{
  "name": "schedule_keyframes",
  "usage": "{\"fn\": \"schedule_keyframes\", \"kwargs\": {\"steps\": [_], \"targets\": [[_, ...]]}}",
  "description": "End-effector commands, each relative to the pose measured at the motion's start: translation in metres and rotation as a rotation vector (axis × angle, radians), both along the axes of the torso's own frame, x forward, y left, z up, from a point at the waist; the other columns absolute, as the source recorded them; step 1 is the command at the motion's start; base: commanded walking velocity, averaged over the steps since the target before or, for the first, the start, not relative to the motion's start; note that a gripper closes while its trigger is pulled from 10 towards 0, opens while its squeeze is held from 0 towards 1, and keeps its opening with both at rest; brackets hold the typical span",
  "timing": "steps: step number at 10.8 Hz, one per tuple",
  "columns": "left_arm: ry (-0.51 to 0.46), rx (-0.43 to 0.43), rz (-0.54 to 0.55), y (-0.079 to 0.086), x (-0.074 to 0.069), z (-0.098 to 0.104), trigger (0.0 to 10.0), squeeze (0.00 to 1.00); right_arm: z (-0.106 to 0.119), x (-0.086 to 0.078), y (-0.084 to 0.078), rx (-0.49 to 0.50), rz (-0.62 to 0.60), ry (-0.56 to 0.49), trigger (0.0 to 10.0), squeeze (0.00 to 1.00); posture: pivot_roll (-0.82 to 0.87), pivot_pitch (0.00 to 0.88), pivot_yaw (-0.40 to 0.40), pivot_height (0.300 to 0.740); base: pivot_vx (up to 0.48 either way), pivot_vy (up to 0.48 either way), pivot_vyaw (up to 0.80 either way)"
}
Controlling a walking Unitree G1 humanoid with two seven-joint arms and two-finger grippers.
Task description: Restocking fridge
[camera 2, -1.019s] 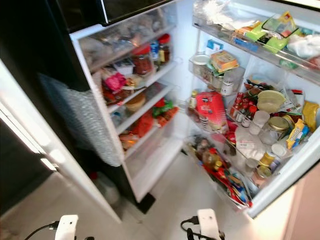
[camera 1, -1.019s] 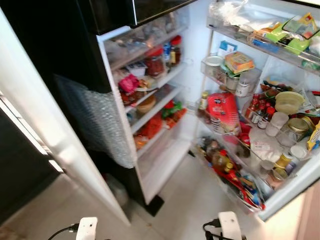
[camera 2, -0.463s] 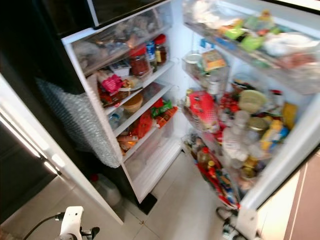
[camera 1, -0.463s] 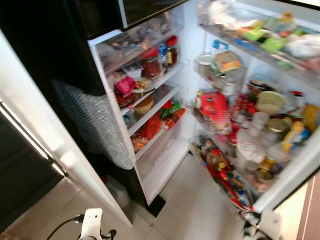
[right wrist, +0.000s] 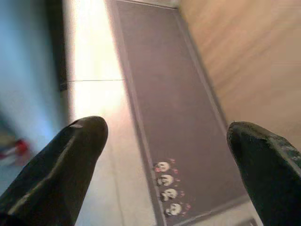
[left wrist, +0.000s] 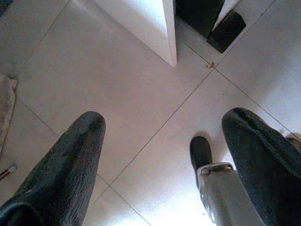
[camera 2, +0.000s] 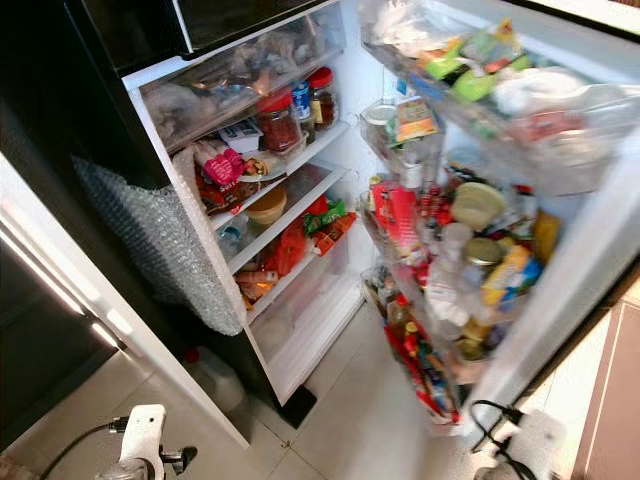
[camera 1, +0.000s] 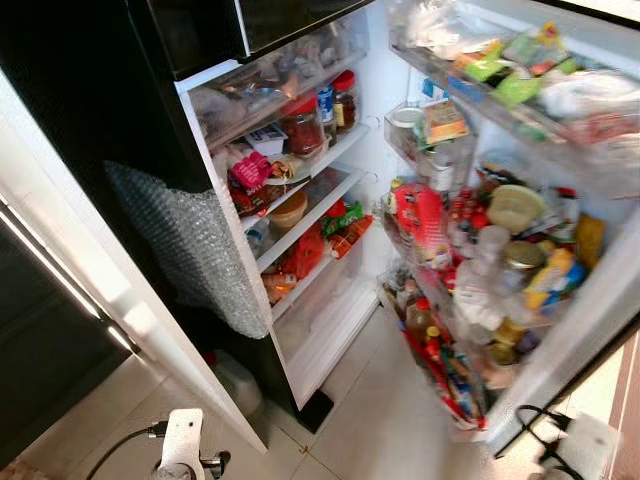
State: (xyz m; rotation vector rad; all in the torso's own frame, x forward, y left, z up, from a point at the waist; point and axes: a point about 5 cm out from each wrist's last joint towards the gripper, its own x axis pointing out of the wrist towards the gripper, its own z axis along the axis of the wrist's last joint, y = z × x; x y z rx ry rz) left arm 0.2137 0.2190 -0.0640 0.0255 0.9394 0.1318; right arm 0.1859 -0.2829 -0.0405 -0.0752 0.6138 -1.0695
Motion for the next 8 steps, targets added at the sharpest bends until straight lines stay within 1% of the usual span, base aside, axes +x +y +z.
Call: {"fn": "schedule_keyframes", "kwargs": {"steps": [1, 3, 4, 5, 6, 8], "targets": [[0.012, 0.009, 0.025, 0.007, -0.005, -0.002, 10.0, 0.00, 0.004, -0.001, -0.005, -0.026, -0.049, -0.018, 10.0, 0.00, -0.07, 0.000, 0.094, 0.740, 0.000, 0.000, 0.00], [0.010, 0.009, 0.022, 0.006, -0.005, -0.001, 10.0, 0.00, 0.011, 0.005, -0.014, -0.049, -0.054, -0.038, 10.0, 0.00, -0.08, 0.000, 0.096, 0.740, 0.000, 0.000, 0.00], [0.004, 0.004, 0.024, 0.006, -0.004, -0.001, 10.0, 0.00, 0.021, 0.023, -0.014, -0.066, 0.030, -0.088, 10.0, 0.00, -0.08, 0.000, 0.095, 0.740, 0.000, 0.000, 0.00], [0.003, 0.003, 0.025, 0.006, -0.004, -0.001, 10.0, 0.00, 0.025, 0.029, -0.012, -0.079, 0.069, -0.104, 10.0, 0.00, -0.07, 0.000, 0.094, 0.740, 0.000, 0.000, 0.00], [0.005, 0.002, 0.023, 0.006, -0.005, -0.001, 10.0, 0.00, 0.028, 0.038, -0.006, -0.078, 0.130, -0.122, 10.0, 0.00, -0.07, 0.000, 0.092, 0.740, 0.000, 0.000, 0.00], [0.006, -0.001, 0.024, 0.005, -0.005, -0.002, 10.0, 0.00, 0.026, 0.050, 0.011, -0.005, 0.284, -0.151, 10.0, 0.00, -0.07, 0.000, 0.087, 0.740, 0.000, 0.000, 0.00]]}}
